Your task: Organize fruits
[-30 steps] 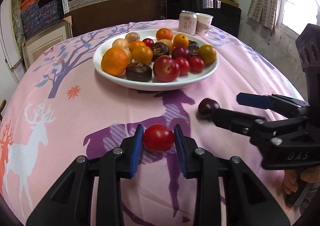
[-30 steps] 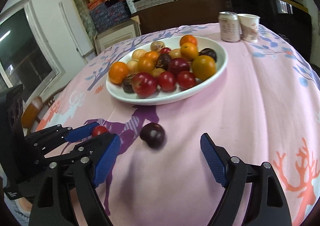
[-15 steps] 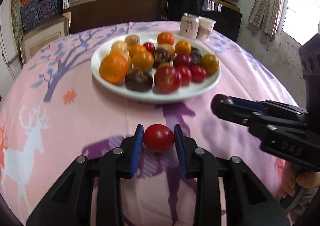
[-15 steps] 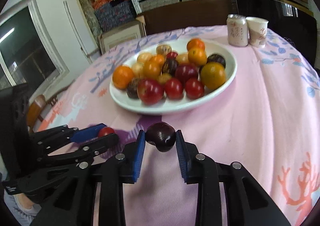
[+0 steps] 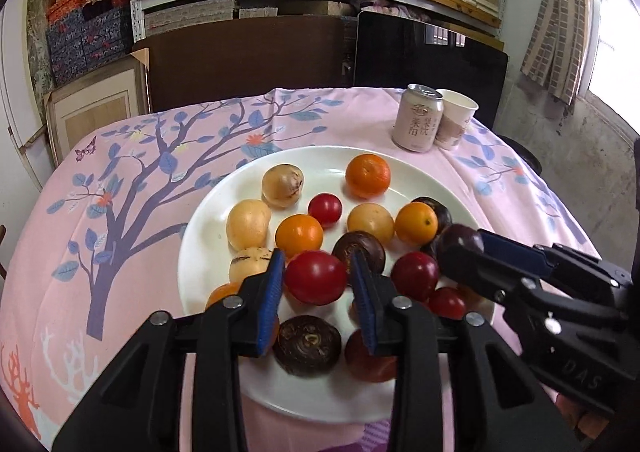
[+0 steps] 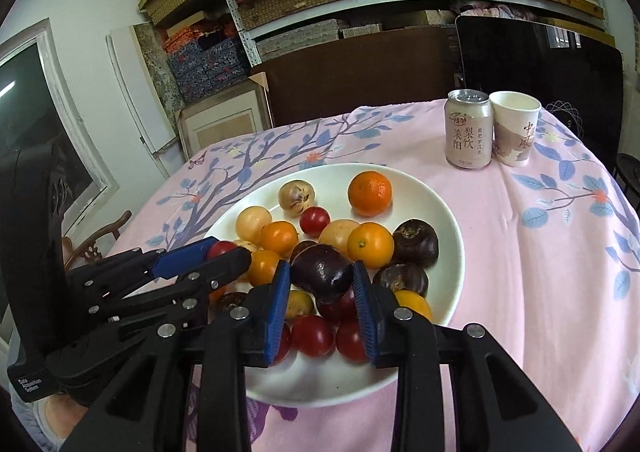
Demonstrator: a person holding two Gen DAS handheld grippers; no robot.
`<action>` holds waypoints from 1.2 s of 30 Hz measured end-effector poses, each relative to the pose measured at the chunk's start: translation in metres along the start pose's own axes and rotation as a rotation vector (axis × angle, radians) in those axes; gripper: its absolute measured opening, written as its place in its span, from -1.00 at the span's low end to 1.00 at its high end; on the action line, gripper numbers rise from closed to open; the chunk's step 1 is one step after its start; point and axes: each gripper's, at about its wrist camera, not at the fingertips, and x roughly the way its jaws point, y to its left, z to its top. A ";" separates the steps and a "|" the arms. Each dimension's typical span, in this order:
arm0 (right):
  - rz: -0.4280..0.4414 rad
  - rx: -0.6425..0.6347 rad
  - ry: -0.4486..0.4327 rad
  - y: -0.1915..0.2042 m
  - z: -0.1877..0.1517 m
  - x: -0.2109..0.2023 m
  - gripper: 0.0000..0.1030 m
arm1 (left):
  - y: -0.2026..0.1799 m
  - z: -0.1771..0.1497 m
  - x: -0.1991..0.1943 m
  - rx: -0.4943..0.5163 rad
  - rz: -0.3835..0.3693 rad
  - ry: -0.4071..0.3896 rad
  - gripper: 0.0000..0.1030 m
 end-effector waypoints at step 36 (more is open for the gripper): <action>-0.280 -0.110 -0.161 0.024 -0.097 -0.104 0.93 | 0.006 -0.103 -0.113 -0.117 0.096 -0.081 0.92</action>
